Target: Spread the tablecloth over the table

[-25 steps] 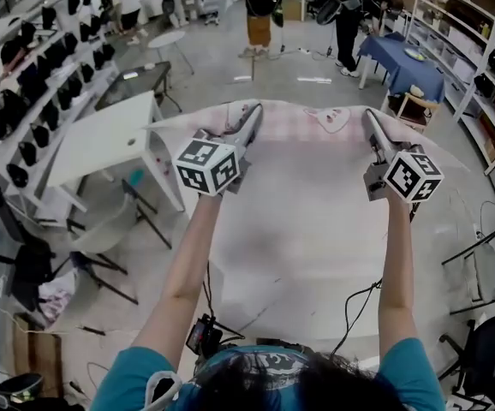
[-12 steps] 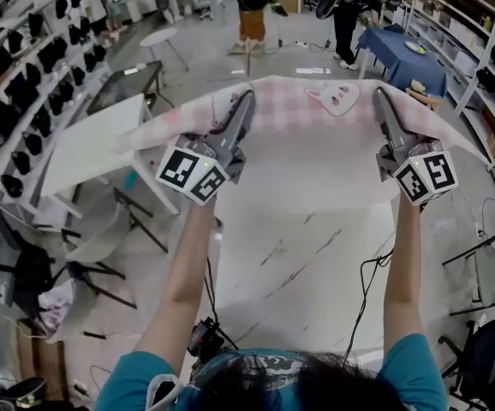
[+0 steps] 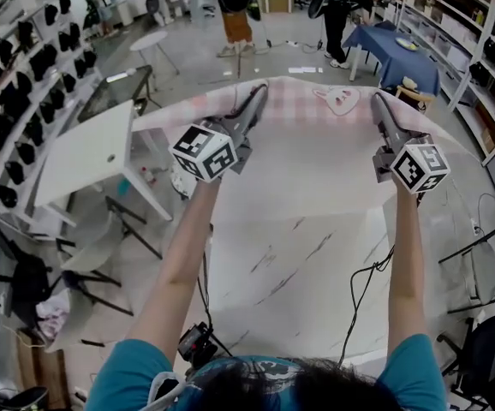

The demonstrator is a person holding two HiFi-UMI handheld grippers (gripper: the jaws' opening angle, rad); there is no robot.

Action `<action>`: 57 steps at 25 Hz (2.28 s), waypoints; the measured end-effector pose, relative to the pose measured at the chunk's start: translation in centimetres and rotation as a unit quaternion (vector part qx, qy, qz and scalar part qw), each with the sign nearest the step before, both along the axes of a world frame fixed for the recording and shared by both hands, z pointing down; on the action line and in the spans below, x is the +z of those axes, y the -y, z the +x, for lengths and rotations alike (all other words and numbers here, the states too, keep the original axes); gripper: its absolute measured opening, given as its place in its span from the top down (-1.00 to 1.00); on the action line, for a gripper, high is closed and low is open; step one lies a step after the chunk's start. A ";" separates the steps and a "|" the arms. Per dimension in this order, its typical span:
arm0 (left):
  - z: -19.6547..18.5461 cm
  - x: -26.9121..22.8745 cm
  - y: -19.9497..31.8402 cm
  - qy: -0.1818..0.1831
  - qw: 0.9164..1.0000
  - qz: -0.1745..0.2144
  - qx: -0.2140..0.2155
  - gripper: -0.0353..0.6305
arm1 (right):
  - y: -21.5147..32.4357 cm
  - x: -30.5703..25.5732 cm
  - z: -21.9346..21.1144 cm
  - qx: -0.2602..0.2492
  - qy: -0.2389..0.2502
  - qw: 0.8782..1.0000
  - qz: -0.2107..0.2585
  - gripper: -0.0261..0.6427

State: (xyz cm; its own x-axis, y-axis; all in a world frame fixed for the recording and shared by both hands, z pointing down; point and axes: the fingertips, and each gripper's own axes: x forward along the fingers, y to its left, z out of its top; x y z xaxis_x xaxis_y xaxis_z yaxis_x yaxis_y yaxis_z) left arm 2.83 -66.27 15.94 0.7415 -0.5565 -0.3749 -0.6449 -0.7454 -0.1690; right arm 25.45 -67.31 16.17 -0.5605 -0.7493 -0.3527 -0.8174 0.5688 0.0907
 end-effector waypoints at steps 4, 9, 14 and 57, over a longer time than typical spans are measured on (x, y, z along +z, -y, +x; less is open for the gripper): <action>0.3 1.0 2.9 -0.002 1.000 -0.023 -0.009 0.80 | 3.2 0.2 0.1 0.006 -0.019 1.000 -0.016 0.78; -0.3 -1.0 4.9 -0.029 0.999 -0.025 -0.023 0.81 | 5.9 -2.2 -0.5 0.009 -0.049 0.999 0.001 0.78; -1.3 -3.6 4.2 -0.052 0.998 0.021 -0.027 0.81 | 4.4 -6.1 -1.6 0.032 -0.063 0.994 0.083 0.79; -4.8 36.2 -27.9 -0.214 0.856 -0.468 0.054 0.75 | -31.4 33.7 -1.7 0.050 0.148 0.908 -0.387 0.76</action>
